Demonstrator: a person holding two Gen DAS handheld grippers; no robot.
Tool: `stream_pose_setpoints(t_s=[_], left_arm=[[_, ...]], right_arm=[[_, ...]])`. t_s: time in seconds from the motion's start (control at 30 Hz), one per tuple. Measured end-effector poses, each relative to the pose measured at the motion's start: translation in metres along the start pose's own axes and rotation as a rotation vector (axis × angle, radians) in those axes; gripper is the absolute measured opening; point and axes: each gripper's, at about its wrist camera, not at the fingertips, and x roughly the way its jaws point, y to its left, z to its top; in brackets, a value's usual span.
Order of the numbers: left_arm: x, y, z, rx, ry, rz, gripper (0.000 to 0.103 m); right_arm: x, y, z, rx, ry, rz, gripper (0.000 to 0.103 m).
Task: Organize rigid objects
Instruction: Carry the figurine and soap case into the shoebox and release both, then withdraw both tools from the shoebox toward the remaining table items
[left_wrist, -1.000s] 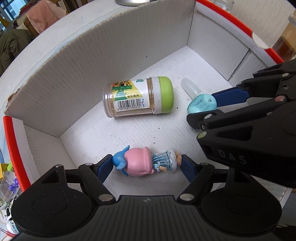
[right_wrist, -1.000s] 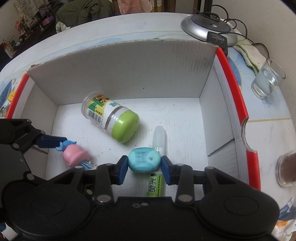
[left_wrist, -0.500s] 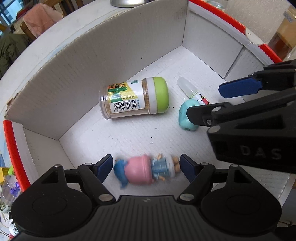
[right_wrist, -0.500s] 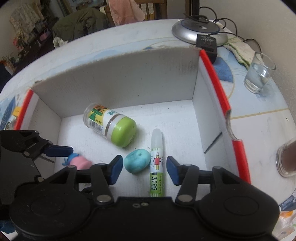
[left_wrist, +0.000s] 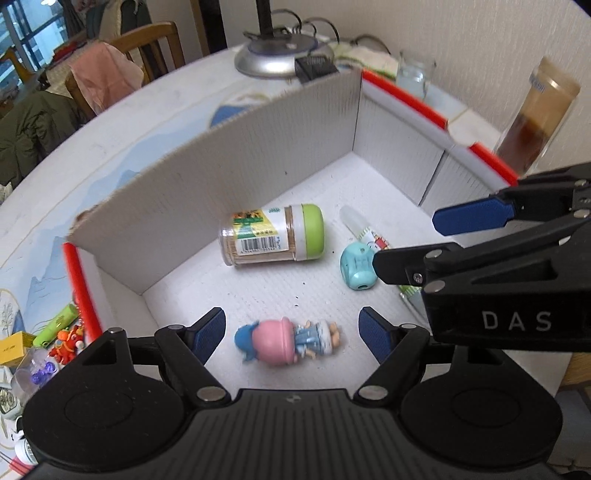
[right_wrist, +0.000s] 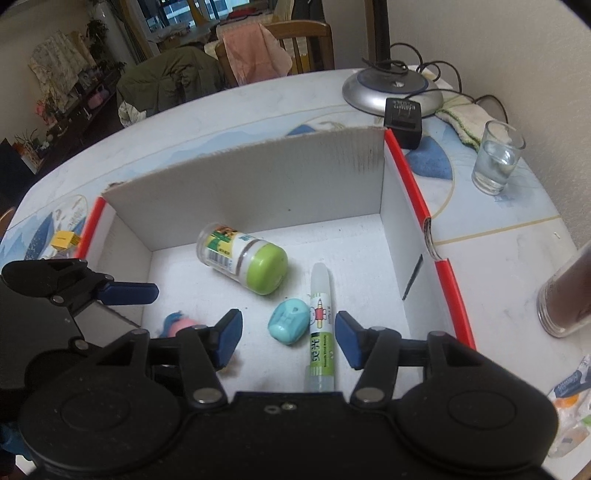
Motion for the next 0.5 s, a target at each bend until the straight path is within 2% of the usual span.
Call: stream_pose_setpoints(t_s=[0.5], left_arm=[[-0.076,0.020,-0.037,-0.057,-0.176,-0.029,0.079]], right_arm=[[-0.058,0.029,-0.012,-0.009,-0.125,0.048,0.057]])
